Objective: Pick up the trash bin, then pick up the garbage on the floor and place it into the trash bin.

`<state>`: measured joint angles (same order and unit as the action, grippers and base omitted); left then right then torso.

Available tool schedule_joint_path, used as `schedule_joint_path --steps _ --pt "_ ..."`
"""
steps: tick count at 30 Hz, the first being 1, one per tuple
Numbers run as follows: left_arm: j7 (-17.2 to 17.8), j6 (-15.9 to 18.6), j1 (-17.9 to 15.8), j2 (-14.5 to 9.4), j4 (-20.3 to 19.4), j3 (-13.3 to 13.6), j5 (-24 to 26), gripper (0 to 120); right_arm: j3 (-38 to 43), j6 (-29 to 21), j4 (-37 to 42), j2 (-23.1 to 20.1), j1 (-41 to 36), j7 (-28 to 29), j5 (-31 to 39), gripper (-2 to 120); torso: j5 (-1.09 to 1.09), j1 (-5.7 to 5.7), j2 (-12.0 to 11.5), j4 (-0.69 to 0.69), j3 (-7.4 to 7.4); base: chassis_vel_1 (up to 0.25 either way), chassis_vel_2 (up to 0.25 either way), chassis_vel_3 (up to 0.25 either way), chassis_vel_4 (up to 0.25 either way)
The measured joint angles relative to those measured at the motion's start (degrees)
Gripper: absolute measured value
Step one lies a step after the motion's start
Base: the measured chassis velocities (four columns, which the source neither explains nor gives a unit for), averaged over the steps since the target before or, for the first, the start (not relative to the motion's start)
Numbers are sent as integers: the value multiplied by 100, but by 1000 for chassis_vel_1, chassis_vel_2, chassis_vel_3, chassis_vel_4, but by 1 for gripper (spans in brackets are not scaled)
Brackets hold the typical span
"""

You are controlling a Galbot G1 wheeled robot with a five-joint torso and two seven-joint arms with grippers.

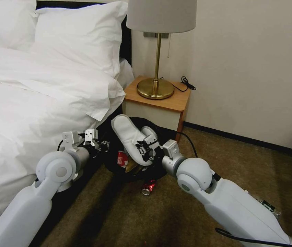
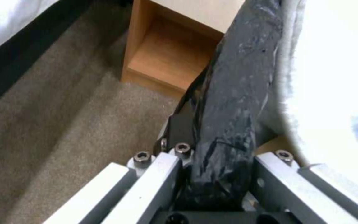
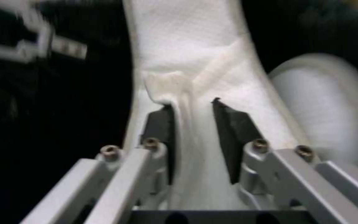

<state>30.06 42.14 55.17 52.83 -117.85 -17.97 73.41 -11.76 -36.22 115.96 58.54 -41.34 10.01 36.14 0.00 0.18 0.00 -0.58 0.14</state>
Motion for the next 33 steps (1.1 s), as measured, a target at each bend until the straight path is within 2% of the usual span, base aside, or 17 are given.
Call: schedule_joint_path --steps 2,5,7,10,12,13,18,25,33 --pt "27 0 -1 -3 54 -58 5 2 154 205 172 -98 -42 58 163 44 0 0 0 1 0 0 0 0 0" --pt "26 0 2 -6 59 -61 8 2 205 216 233 -128 -59 70 260 47 0 0 0 0 -1 0 0 0 0" --pt "30 0 15 -9 66 -65 12 2 310 243 357 -206 -115 105 422 62 0 0 0 0 0 0 0 0 0" --pt "35 0 15 -7 73 -63 12 2 355 248 407 -214 -134 122 487 68 0 0 0 0 -1 0 0 0 0" --pt "40 0 15 -6 90 -60 10 2 410 248 514 -223 -165 191 668 79 1 0 0 1 -1 0 0 0 0" --pt "40 0 15 -6 90 -60 10 2 410 248 514 -223 -165 191 668 79 1 0 0 1 -1 0 0 0 0" --pt "44 0 58 -33 106 -101 8 2 530 195 822 -305 -225 340 1047 98 0 0 0 1 -1 0 0 0 0" --pt "112 0 62 -60 105 -183 115 2 1112 141 1046 -437 -360 395 1318 100 0 0 0 1 -1 0 0 0 0" --pt "159 0 48 -93 48 -262 208 2 2055 156 726 -674 -712 185 1305 100 1 0 0 -2 0 0 0 0 0"
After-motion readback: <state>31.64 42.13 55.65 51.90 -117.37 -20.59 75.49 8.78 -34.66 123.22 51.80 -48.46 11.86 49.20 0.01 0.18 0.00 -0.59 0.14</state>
